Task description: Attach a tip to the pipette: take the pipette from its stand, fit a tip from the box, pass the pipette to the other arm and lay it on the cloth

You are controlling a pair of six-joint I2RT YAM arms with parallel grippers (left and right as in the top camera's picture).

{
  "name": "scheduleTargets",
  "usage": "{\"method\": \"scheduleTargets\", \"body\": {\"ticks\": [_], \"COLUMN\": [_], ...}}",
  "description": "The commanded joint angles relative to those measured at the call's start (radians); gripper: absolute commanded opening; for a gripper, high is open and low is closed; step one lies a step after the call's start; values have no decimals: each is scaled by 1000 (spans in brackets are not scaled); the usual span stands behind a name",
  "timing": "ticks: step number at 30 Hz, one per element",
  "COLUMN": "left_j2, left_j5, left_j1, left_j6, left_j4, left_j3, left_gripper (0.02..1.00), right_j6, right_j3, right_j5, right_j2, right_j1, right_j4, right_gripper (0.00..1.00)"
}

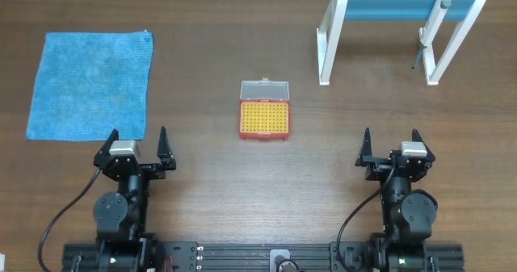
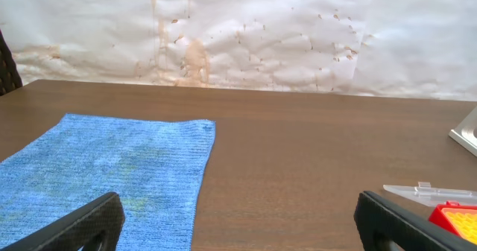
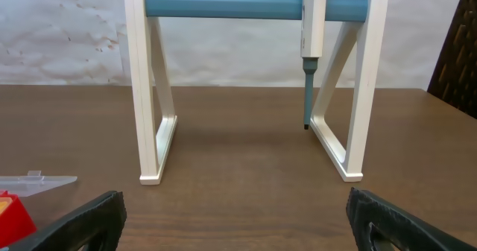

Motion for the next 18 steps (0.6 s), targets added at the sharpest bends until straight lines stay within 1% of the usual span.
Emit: {"method": "scheduleTargets", "body": {"ticks": [1,10,12,14,18], "left_j2": [-10,-10,-10,-10,-10], "left_j5": [-23,-23,-23,-23,-23], "left_j1": [-4,-4,-4,-4,-4], "left_j6": [-16,-16,-16,-16,-16], "left_j4": [-5,-5,-5,-5,-5], "left_j3": [-2,-2,-2,-2,-2], "left_gripper": [998,998,998,998,998], "right_j6": [16,17,51,50,37], "right_j3": [-6,-6,-6,1,179], "right_j5": [15,11,11,13,16], "right_j2": [-11,-11,-11,-2,211], "right_j1": [-4,-4,-4,-5,-64], "right_j4": [-1,2,1,1,-5], "right_gripper": [974,974,974,974,974]}}
